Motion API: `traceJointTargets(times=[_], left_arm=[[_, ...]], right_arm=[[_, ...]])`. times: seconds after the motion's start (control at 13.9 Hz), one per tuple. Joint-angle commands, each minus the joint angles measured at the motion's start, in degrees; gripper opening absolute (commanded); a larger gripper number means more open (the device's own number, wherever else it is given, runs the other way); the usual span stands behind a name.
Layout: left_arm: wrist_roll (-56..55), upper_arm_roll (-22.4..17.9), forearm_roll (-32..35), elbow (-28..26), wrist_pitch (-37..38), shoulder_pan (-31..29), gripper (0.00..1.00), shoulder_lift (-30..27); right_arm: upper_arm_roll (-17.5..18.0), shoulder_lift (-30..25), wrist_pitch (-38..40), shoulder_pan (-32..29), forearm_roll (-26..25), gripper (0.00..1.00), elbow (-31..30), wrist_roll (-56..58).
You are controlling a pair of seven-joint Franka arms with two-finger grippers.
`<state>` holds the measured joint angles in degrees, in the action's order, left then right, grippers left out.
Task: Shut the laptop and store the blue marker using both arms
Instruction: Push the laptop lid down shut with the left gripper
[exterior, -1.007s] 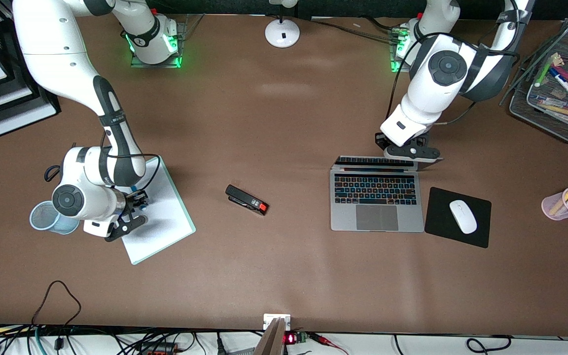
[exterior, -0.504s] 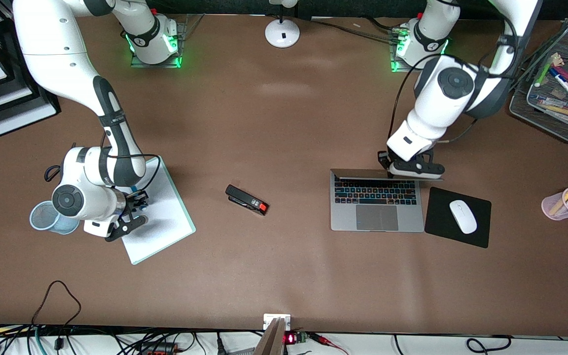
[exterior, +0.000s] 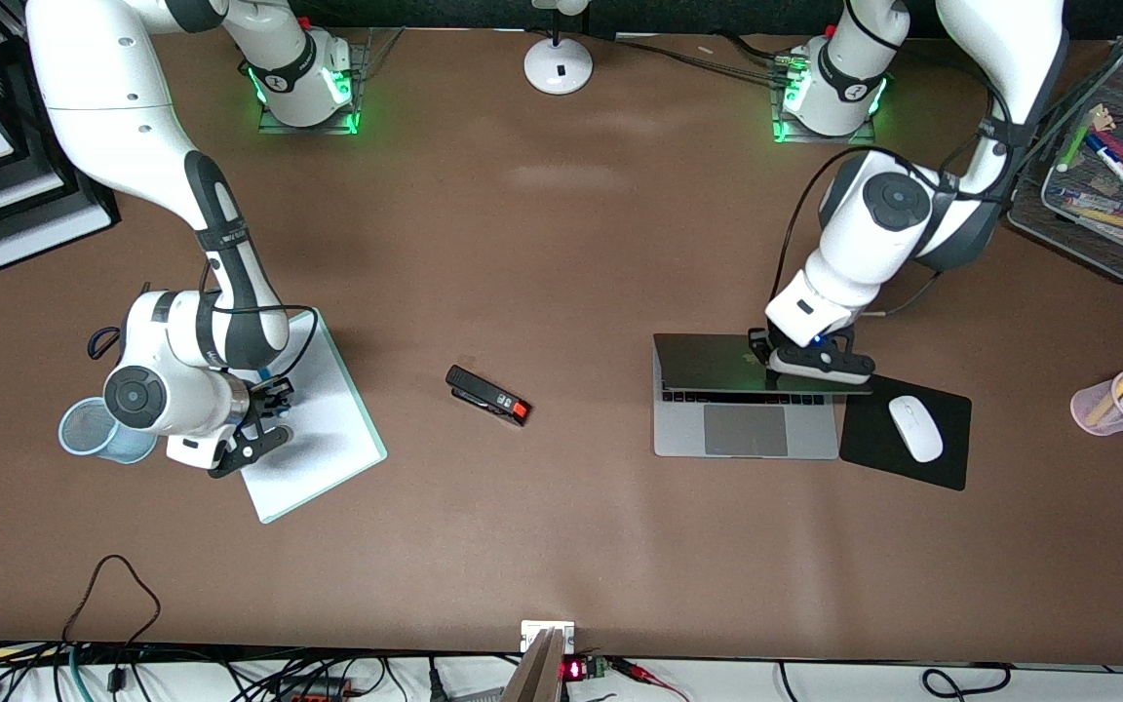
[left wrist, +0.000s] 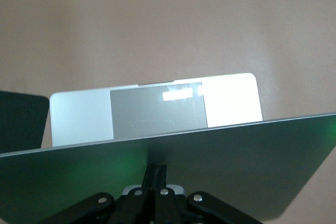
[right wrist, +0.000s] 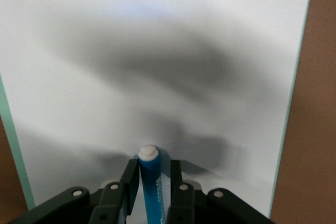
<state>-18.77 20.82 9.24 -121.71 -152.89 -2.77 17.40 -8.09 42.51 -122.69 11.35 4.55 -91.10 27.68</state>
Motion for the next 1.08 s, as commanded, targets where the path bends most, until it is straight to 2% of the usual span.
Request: traceJointTargets(times=[0.0,0.65,1.01], left_arm=[[0.5,-0.1,1.9,3.2,-1.8,-0.2,0.0,4.2],[0.4,-1.0,5.4,13.0,-2.0,-0.3,0.0,14.8],[0.4,-1.6,7.0,16.8,-2.0,0.0,0.0,20.1]], right_arm=[[0.0,0.4,-0.4,0.0,1.2,0.26,0.2,0.7],[0.0,0.5,-0.4,0.0,1.2,0.19,0.3,1.4],[0.0,0.5,-0.4,0.0,1.1,0.11,0.3,1.4]])
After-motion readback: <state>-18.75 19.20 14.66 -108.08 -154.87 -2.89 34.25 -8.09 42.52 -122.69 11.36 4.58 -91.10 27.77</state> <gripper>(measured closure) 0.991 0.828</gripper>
